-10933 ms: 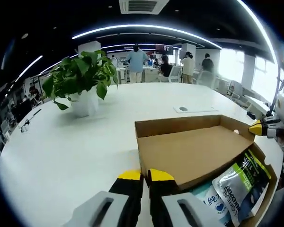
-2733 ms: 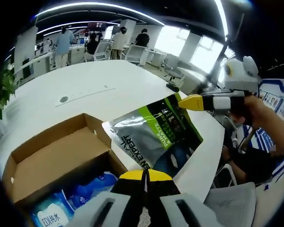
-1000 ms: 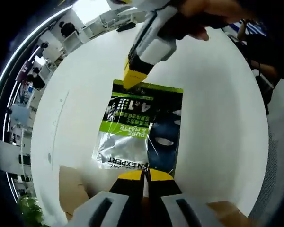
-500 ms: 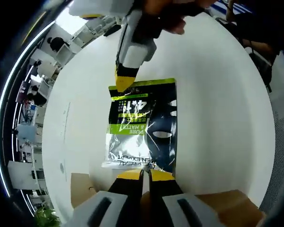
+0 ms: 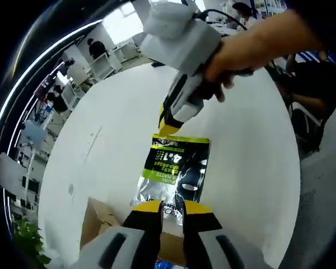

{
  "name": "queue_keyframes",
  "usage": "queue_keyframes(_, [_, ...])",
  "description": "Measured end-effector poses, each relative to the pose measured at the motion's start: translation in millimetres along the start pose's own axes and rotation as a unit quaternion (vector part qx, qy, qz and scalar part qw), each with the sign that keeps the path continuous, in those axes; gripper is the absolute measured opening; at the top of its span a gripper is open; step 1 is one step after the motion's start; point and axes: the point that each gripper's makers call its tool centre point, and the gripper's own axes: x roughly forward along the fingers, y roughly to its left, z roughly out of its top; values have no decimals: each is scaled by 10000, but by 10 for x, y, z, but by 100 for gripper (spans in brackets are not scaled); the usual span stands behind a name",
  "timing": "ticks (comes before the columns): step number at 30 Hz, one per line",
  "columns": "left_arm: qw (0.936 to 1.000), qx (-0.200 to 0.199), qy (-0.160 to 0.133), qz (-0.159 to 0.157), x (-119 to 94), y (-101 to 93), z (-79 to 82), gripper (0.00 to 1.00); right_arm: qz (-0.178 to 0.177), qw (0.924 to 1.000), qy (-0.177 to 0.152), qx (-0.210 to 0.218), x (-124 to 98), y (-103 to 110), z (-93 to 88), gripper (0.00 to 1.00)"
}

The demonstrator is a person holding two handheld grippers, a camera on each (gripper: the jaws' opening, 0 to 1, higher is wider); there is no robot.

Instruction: Operate the shoe box by opening the lid, removing the specified soft item, and placing it in the target area until the item is outside and the box remains undamaged.

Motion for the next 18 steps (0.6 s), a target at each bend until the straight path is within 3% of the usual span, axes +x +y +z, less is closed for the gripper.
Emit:
queue_keyframes(5, [9974,-598,-386,-103,-165,-60,46,21,34,10000,-1,-87,-119,15,16,12])
queue_keyframes(9, [9954,-825,-478,-115,-242,-67,10,22,99,9997,-28,-204,-226,89,35,15])
queue_keyframes(11, [9910,-1166,-644,-157,-321,-84,-1,23,116,9996,-48,-260,-283,123,47,17])
queue_keyframes(18, [9792,-1775,-959,-230,-520,-103,-63,30,138,9987,-190,-451,-483,235,144,22])
